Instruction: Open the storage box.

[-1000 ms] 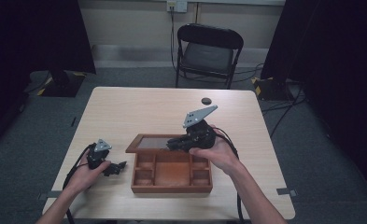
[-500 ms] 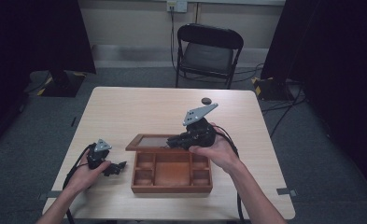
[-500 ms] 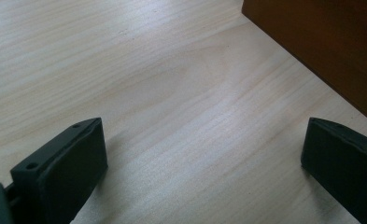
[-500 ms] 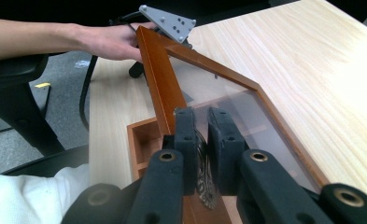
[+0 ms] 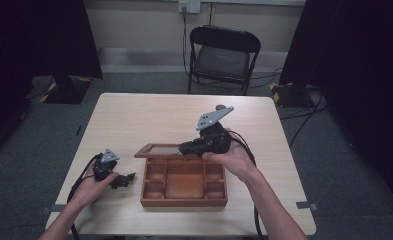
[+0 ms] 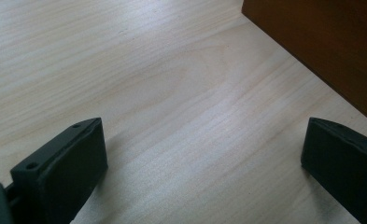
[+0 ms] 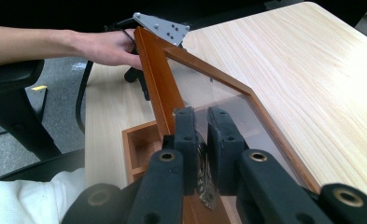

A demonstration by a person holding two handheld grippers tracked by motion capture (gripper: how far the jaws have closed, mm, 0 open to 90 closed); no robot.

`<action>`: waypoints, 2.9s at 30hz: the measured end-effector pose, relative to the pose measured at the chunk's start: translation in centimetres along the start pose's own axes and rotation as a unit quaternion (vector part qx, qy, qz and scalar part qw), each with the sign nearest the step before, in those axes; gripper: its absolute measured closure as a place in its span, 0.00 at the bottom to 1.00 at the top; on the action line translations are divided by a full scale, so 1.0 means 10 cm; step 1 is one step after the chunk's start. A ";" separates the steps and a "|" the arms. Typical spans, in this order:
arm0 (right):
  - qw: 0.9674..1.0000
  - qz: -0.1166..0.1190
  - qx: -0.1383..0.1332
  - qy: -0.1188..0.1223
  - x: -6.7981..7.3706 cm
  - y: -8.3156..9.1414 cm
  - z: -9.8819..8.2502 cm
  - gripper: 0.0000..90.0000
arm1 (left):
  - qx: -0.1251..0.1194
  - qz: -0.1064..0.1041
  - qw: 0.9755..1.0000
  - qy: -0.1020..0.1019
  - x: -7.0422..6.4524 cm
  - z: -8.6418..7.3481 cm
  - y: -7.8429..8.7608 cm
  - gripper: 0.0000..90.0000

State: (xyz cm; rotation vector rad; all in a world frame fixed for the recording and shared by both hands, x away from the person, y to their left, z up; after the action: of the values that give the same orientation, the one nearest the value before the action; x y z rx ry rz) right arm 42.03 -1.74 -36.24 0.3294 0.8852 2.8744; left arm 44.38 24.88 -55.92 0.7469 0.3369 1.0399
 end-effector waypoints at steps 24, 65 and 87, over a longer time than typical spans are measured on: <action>1.000 -0.011 -0.014 -0.005 -0.10 0.05 0.11 0.94 | 0.000 0.001 1.000 -0.001 0.00 0.00 0.00 0.00; 0.999 -0.027 -0.027 0.001 -0.09 0.06 0.10 0.90 | 0.000 0.001 1.000 -0.001 0.00 0.00 0.00 0.00; 0.999 -0.024 -0.027 0.001 -0.09 0.06 0.10 0.90 | 0.000 0.000 1.000 0.000 0.00 0.00 0.00 0.00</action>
State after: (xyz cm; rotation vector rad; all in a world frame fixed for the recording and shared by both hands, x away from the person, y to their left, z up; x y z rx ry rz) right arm 43.13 -1.84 -35.27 0.2950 0.8025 2.8487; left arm 44.37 24.88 -55.92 0.7470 0.3370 1.0396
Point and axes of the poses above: each handheld gripper's, and its own axes: y roughly backward along the jaws, z roughly out of its top, x roughly to its left, the point moved 8 cm from there along -y, roughly forward along the jaws, and after that the axes turned 7 degrees about z, right-handed, at the moved point
